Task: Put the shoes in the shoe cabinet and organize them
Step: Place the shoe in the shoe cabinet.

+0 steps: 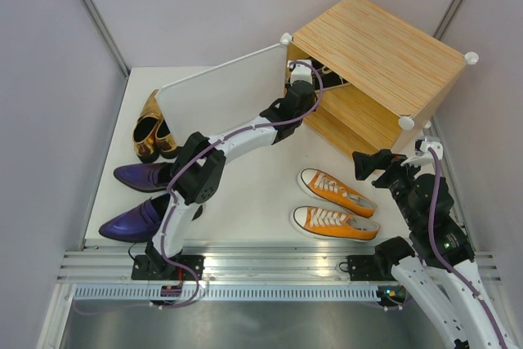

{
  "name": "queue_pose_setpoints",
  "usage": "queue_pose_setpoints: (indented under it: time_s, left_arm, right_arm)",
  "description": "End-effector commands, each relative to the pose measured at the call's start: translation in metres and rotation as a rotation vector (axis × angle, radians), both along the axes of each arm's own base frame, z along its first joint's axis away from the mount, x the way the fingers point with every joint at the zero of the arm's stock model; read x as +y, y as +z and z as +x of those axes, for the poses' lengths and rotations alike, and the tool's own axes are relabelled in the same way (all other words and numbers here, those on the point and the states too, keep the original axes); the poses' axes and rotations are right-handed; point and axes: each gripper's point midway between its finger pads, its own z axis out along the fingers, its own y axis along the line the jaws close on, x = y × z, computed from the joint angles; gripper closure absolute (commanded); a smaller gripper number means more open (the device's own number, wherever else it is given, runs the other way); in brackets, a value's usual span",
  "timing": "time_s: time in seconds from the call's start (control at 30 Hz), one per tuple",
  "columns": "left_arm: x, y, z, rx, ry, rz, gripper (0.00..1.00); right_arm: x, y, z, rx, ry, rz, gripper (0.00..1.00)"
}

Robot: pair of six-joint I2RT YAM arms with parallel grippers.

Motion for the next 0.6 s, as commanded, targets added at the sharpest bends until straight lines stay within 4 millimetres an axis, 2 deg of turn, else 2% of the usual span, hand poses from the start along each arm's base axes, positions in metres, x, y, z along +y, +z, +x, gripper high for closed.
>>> queue_pose_setpoints:
  time_s: [0.0,0.3,0.57]
  left_arm:
    - [0.038,0.026,0.018,-0.032,0.133,-0.049,0.98]
    - [0.008,0.026,0.005,-0.018,-0.004,-0.071,0.98]
    - [-0.017,0.037,-0.013,-0.036,-0.111,-0.092,0.98]
  right_arm:
    - [0.003,0.009,0.002,-0.033,0.012,0.008,0.02]
    - [0.003,0.009,0.002,-0.036,0.012,0.009,0.02]
    - [0.003,0.01,0.0,-0.045,0.013,0.014,0.02]
